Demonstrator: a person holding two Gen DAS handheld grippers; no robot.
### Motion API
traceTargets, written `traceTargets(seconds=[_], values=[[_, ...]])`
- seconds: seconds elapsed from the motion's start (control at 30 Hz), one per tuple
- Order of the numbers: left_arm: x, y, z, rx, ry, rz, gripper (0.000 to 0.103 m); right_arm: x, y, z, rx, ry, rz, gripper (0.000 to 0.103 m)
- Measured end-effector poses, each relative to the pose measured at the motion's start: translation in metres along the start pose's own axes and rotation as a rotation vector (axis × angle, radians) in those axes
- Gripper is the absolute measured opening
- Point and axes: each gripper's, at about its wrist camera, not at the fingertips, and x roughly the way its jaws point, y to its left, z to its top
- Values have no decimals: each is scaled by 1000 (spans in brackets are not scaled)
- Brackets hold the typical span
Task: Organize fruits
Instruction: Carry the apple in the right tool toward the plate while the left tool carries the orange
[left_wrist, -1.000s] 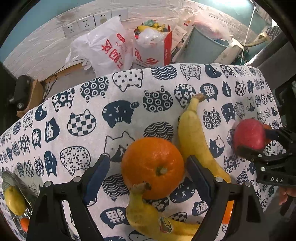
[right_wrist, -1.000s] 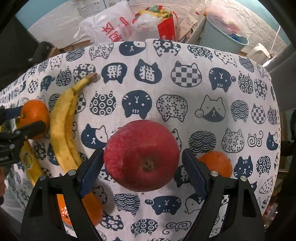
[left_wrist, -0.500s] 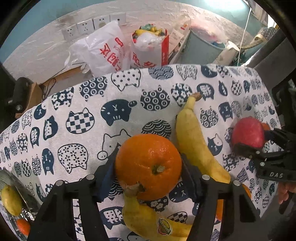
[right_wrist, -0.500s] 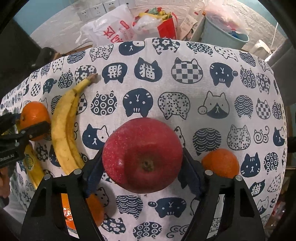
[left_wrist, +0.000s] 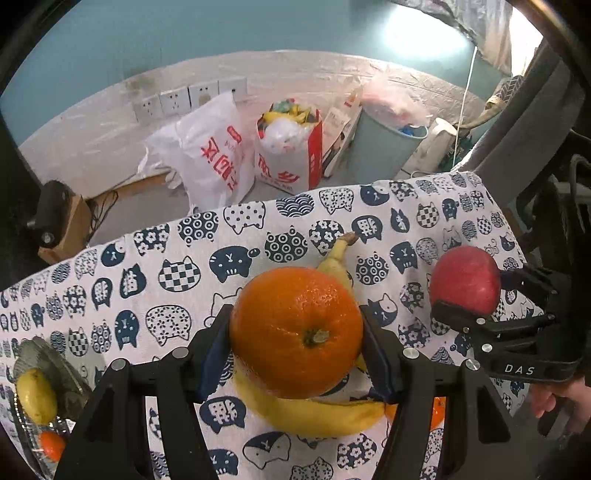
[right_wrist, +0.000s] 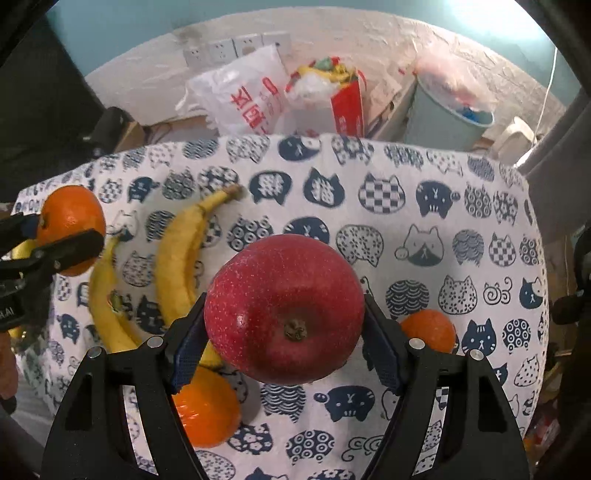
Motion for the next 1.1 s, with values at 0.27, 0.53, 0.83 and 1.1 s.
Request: traceTargets(seconds=[0.27, 0.53, 0.83, 1.1], values=[[-27, 3, -12, -1, -31, 7, 66, -27, 13, 4, -22, -66, 39, 77], [-50, 14, -22, -34, -51, 8, 66, -51, 39, 3, -69, -113, 76, 77], [-73, 43, -44, -82, -53, 37, 66, -62, 80, 4, -141, -134, 118, 77], [-91, 83, -65, -167, -60, 54, 66, -61, 119, 10, -198, -136, 160, 77]])
